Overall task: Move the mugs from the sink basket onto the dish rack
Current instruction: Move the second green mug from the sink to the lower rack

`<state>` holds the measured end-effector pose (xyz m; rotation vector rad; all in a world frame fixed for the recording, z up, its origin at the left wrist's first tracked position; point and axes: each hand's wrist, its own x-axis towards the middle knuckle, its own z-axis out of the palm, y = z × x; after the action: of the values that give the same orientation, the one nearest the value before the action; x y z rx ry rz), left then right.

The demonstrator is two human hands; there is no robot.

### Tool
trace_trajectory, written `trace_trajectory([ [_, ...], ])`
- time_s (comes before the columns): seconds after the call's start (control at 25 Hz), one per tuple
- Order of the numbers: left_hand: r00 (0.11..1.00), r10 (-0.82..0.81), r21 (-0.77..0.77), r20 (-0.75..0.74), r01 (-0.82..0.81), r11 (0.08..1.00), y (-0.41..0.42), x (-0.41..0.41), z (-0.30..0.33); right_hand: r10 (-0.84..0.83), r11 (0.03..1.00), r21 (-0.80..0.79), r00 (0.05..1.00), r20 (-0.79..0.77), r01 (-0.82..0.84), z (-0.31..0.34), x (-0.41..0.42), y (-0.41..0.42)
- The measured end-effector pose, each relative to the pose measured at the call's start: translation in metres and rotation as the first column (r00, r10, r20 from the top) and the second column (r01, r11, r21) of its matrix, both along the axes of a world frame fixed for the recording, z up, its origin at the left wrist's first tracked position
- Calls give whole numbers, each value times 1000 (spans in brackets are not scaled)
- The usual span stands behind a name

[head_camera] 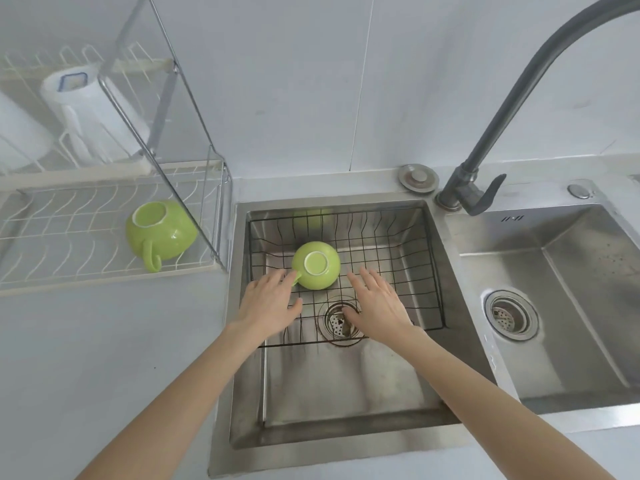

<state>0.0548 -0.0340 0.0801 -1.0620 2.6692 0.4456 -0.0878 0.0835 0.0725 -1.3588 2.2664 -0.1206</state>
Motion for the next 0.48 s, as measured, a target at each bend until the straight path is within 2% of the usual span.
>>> trace_trajectory([
  [0.28, 999, 54, 93, 5, -54, 994, -28, -29, -24, -74, 996, 67, 987, 140, 66, -27, -14, -27],
  [0.48, 990, 140, 194, 12, -140, 971, -50, -54, -47, -217, 976, 87, 927, 305, 200, -52, -22, -51],
])
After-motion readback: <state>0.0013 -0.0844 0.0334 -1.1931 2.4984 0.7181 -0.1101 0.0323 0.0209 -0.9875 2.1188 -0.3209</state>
